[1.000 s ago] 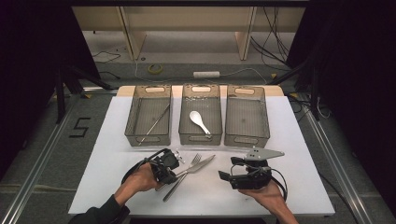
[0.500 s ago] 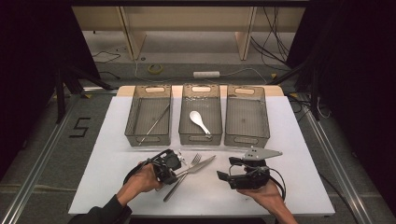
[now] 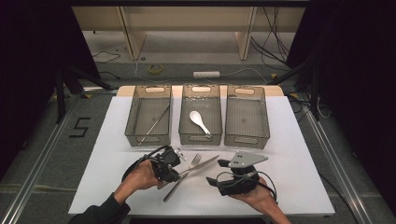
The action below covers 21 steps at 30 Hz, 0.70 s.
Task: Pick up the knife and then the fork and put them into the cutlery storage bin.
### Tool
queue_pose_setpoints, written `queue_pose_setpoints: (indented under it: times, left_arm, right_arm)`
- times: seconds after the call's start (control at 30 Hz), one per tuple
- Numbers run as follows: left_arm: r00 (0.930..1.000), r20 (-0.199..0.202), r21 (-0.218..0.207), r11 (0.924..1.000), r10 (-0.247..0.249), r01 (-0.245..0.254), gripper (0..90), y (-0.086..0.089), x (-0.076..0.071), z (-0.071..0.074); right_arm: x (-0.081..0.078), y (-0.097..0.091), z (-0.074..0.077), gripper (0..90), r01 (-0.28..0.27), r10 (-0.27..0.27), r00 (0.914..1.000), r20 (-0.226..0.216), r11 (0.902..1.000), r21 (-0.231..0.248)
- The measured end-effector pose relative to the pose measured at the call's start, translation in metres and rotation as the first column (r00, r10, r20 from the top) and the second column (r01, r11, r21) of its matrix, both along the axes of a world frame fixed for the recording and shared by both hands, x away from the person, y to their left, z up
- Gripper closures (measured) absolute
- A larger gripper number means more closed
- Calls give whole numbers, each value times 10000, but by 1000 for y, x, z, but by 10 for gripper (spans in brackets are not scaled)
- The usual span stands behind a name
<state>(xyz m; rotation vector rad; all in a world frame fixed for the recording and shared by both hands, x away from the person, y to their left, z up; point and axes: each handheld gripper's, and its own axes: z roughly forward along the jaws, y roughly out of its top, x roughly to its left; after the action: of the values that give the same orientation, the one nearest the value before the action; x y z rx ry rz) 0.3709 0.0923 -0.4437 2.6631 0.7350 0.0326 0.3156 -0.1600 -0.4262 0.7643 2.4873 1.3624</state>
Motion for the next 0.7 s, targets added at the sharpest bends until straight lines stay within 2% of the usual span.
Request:
queue_pose_setpoints:
  times: [0.17,0.23,0.3,0.43,0.53,0.63,0.7]
  left_arm:
    - [9997,-66,-50,9997,-234,234,791,-3,-5,7]
    - [9995,-30,-192,9993,-311,310,791,-5,-6,9]
    - [9992,-38,-144,9991,-397,396,791,-7,-9,11]
    - [9975,-176,-216,9975,-682,678,791,-12,-14,14]
    - [9962,-222,-200,9963,-838,834,791,-15,-17,16]
    - [9947,-292,-218,9949,-988,982,791,-17,-19,18]
    - [9944,-342,-235,9948,-1001,993,790,-18,-20,19]
  right_arm:
    - [-3,22,-6,291,-517,569,9967,571,9947,-890]
    - [-4,30,-8,294,-657,760,9936,836,9906,-1198]
    - [-4,36,-8,309,-800,974,9884,1167,9861,-1459]
    - [-6,49,-12,330,-1155,1635,9693,1836,9621,-2469]
    - [-7,58,-18,353,-1247,1977,9576,2097,9403,-3167]
    - [-8,64,-23,400,-1347,2388,9400,2435,9160,-3780]
    - [-9,66,-25,426,-1360,2548,9324,2562,9043,-4046]
